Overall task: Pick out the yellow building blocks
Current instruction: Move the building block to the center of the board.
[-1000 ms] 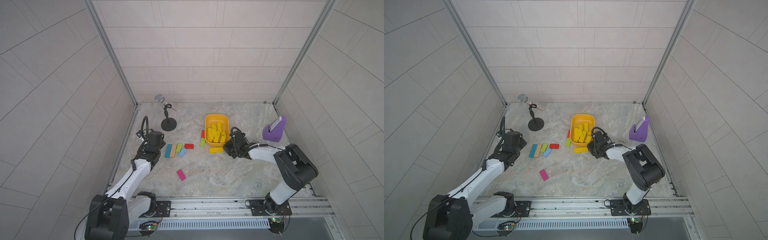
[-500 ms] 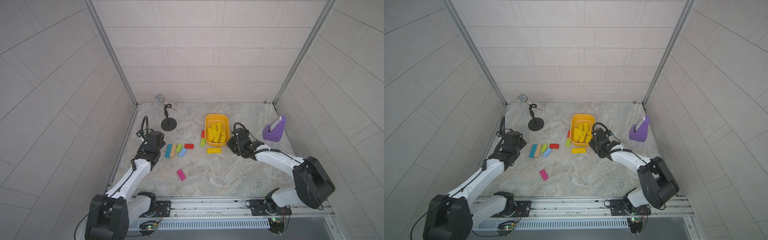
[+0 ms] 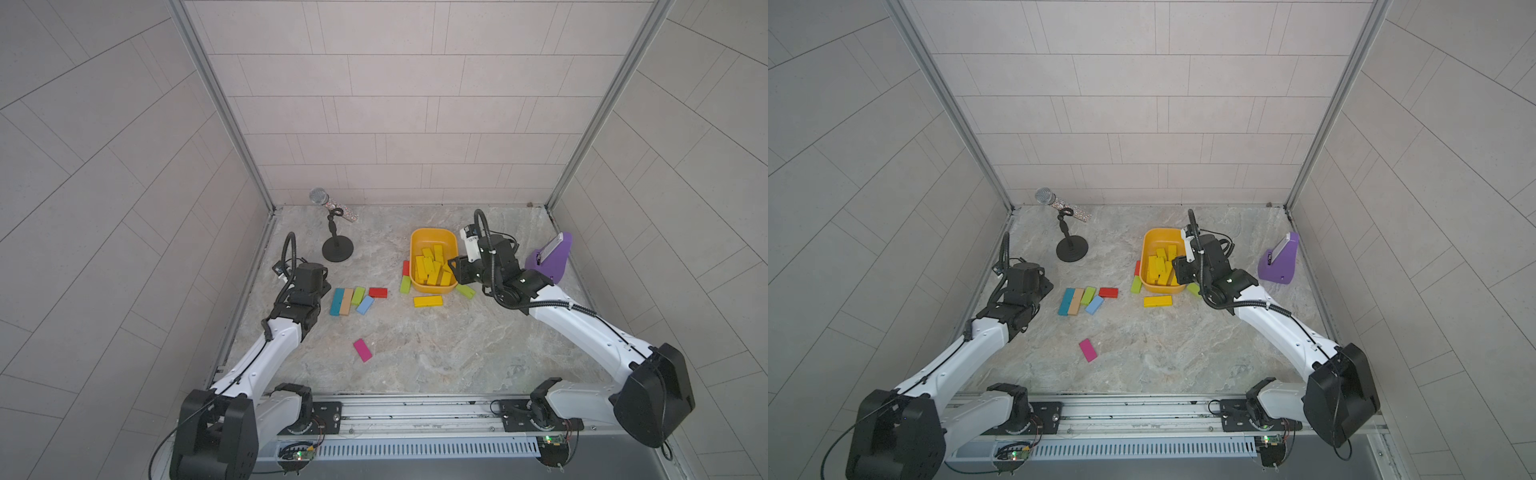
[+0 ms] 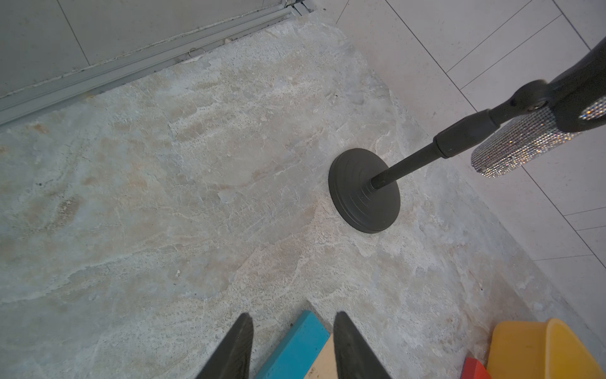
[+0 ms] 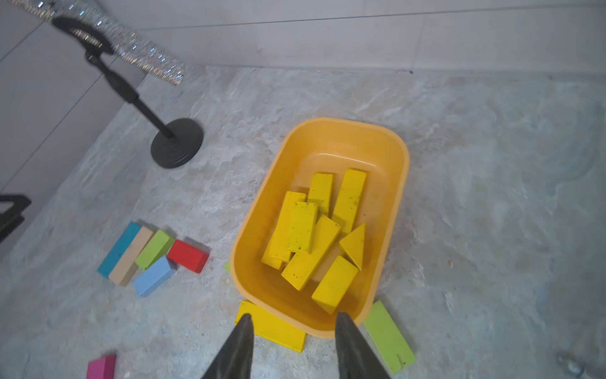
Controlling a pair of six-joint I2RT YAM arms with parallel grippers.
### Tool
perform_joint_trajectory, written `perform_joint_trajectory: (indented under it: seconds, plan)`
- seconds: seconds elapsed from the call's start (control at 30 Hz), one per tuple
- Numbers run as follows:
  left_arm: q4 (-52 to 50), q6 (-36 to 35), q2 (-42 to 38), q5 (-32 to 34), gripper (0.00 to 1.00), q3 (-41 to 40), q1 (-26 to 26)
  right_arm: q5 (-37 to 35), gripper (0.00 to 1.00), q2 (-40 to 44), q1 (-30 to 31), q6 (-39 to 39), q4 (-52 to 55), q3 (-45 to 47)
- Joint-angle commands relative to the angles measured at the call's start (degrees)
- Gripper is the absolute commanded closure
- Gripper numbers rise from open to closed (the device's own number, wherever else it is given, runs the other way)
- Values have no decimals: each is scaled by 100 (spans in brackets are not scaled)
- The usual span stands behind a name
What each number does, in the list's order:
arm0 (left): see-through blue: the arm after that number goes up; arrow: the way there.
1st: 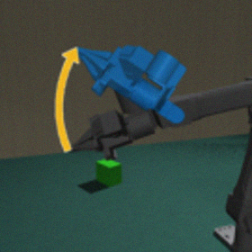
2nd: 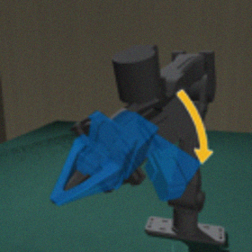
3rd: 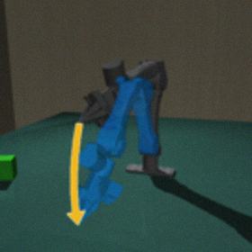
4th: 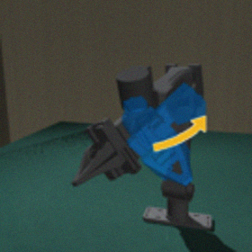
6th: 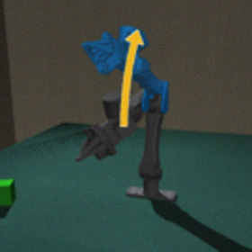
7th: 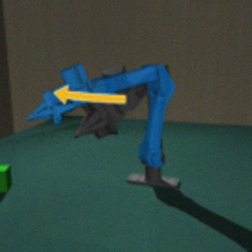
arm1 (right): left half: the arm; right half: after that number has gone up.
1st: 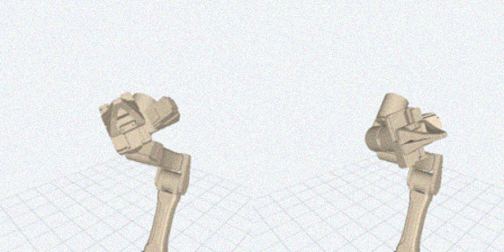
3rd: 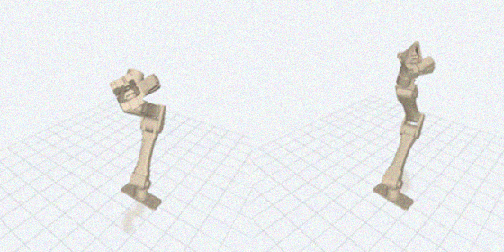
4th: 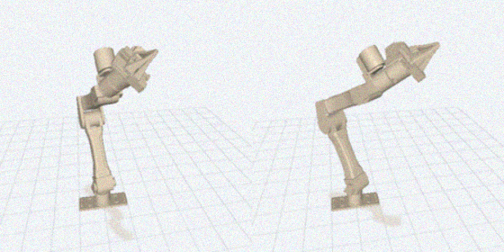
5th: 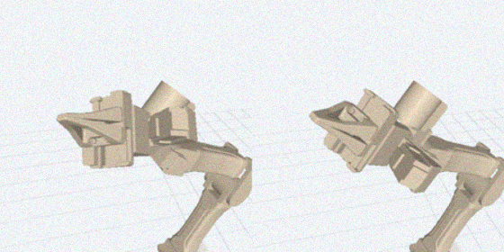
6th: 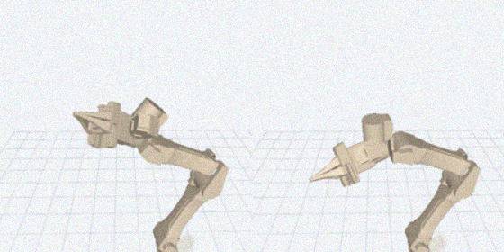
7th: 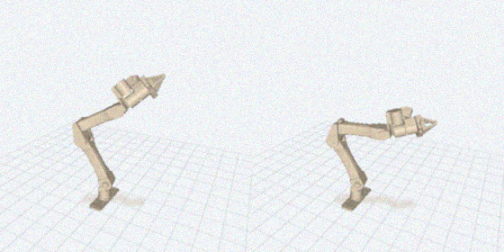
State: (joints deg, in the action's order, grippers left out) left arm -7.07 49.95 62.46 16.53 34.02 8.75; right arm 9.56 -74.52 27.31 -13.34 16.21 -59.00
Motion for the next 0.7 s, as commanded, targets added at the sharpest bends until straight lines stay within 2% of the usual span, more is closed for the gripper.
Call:
perform_joint_trajectory:
  seconds: [0.0,0.17,0.37,0.43,0.67]
  plan:
    - [74,121,-22,34,55,-89,-31,836,53,-298,13,2394,1205,-390]
    - [70,130,-23,17,55,-82,-25,657,51,-776,181,3741,2041,-762]
    - [48,123,-40,8,55,-58,-20,-240,50,-1527,960,5052,2544,-1067]
    - [22,120,-39,12,55,-48,-26,-523,50,-1779,1182,5152,2638,-1239]
    - [-9,112,-45,45,55,-31,-31,-564,51,-2577,1602,5396,2692,-1755]
